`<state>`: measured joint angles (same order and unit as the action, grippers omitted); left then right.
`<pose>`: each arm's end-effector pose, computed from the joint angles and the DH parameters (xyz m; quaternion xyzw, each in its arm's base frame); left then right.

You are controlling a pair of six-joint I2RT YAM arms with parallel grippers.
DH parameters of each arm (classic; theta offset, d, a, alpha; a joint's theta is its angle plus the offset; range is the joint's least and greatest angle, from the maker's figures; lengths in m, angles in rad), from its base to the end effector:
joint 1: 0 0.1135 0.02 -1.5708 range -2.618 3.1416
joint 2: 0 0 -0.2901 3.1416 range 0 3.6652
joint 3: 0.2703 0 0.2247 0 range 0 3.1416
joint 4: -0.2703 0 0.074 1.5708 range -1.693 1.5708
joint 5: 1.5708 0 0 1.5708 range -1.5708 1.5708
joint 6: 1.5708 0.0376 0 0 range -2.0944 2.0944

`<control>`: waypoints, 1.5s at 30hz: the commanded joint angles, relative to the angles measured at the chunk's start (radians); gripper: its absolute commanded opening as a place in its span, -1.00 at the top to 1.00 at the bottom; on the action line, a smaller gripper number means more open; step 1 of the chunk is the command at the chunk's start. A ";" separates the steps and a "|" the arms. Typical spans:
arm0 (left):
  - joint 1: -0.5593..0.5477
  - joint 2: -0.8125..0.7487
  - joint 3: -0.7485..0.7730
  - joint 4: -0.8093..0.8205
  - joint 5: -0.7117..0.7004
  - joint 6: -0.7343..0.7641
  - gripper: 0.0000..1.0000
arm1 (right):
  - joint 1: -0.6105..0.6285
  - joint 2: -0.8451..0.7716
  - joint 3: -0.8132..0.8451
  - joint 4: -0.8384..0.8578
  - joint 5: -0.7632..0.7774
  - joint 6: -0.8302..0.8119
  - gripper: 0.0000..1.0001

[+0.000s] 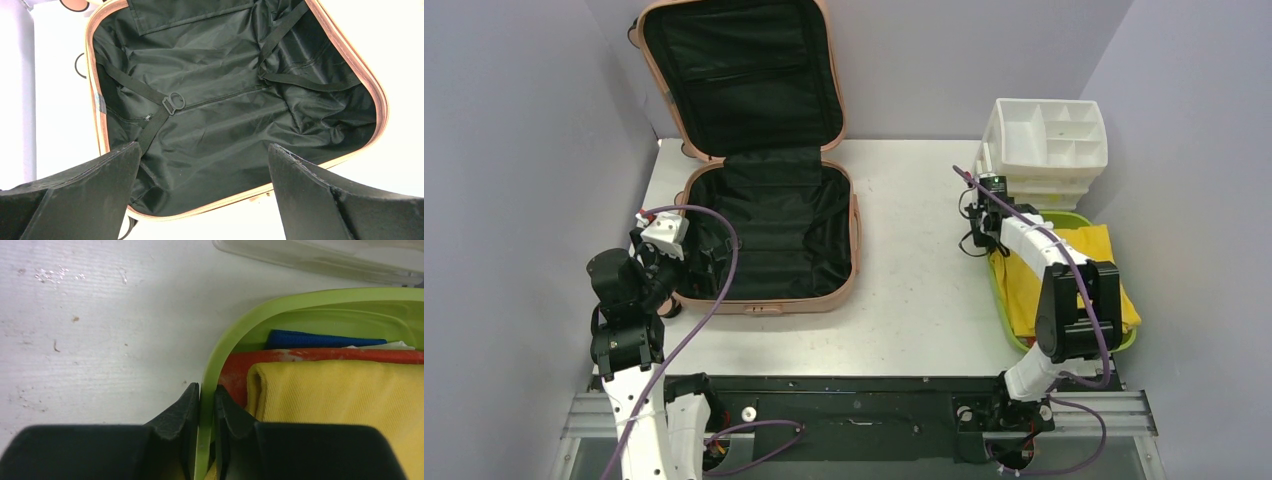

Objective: Open, take out, and arrange the luggage
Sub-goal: Move the bin to the center of the board, then reset both arms

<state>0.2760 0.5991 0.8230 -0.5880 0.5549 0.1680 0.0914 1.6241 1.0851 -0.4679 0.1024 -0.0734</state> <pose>0.0797 0.0020 0.3459 0.1124 0.7992 -0.0999 0.5820 0.3107 0.0246 0.2494 -0.0648 0.9572 -0.0467 0.2783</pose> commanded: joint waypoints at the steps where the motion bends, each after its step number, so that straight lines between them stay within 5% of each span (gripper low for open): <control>1: 0.008 0.001 0.001 0.018 0.025 -0.002 -0.93 | 0.049 0.036 0.063 0.096 -0.012 0.068 1.00; 26: 0.016 0.016 -0.004 0.024 0.037 -0.007 -0.93 | 0.125 0.133 0.209 0.124 0.122 0.258 0.93; 28: 0.016 0.015 -0.005 0.025 0.038 -0.006 -0.93 | 0.125 0.127 0.204 0.123 0.118 0.252 0.74; 33: 0.016 0.013 -0.003 0.016 0.033 0.002 -0.93 | 0.126 0.047 0.214 0.034 0.095 0.199 -0.26; 35: 0.016 0.017 -0.002 0.014 0.038 0.004 -0.93 | 0.131 -0.035 0.195 0.011 0.095 0.165 -0.52; 45: 0.012 0.053 0.041 -0.121 0.004 0.124 -0.93 | 0.126 -0.531 0.031 -0.098 0.133 -0.035 -0.65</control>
<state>0.2840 0.6498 0.8162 -0.6380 0.5735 0.2131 0.2176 1.2556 1.1923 -0.5091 0.1879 -0.0097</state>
